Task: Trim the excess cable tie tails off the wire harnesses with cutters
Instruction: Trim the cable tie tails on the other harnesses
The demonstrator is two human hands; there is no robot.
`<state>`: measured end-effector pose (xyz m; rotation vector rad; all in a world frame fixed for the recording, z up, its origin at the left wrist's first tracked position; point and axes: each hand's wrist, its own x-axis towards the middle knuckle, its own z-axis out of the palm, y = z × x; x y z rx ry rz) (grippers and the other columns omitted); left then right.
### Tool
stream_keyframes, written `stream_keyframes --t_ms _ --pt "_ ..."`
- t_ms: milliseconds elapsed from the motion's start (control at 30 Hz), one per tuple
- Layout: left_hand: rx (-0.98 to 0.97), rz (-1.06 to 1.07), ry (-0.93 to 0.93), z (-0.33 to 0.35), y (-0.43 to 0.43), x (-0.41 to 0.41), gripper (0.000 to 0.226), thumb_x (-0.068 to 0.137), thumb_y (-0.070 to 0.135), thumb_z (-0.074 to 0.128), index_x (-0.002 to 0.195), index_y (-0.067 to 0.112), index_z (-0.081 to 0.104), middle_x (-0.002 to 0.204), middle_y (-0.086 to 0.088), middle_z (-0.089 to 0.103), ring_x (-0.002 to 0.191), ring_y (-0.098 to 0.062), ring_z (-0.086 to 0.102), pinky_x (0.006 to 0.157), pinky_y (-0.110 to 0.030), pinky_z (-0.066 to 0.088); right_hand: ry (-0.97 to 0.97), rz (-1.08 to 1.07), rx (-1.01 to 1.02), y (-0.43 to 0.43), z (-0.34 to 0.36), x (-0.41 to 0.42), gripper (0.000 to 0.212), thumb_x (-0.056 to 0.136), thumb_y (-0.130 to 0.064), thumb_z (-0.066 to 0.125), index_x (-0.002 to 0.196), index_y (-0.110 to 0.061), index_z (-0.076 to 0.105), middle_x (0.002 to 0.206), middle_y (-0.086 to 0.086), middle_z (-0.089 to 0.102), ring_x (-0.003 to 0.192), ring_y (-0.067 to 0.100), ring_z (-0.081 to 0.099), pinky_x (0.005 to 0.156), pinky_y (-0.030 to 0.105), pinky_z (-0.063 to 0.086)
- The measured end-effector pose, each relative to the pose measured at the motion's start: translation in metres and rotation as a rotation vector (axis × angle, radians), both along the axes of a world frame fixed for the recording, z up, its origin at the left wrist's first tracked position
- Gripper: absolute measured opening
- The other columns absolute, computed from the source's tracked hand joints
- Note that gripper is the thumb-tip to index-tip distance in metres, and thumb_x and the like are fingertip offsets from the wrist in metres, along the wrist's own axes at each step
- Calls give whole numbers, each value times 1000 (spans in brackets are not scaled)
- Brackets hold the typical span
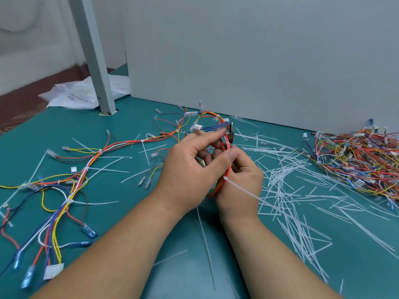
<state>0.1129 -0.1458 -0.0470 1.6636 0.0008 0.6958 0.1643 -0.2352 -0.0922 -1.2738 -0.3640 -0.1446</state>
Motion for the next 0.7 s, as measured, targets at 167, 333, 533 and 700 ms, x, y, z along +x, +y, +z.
stream_keyframes --t_ms 167,333,533,700 --pt "-9 5 10 -1 -1 0 44 77 49 72 120 42 71 106 2 67 75 -30 62 69 -32 56 21 -17 -4 1 1 0 12 90 -12 70 98 -9 78 95 0 81 80 14 70 75 42 61" --pt "-23 11 23 2 -3 0 45 75 50 71 119 43 69 108 -1 69 76 -33 63 73 -40 57 23 -6 12 0 2 -1 15 90 -12 71 101 -11 80 95 4 81 84 18 73 77 40 62" --pt "-17 15 21 2 -4 -1 45 75 49 71 119 42 69 108 -2 69 75 -32 63 73 -41 58 26 -3 10 0 1 0 13 93 -8 71 103 -10 80 101 6 81 96 27 77 85 48 61" --pt "8 18 16 2 -4 -2 46 77 49 70 122 39 69 107 1 68 75 -30 63 72 -36 56 26 -51 -31 -1 1 -2 15 87 -23 74 100 -17 80 90 -2 80 80 15 70 74 40 59"
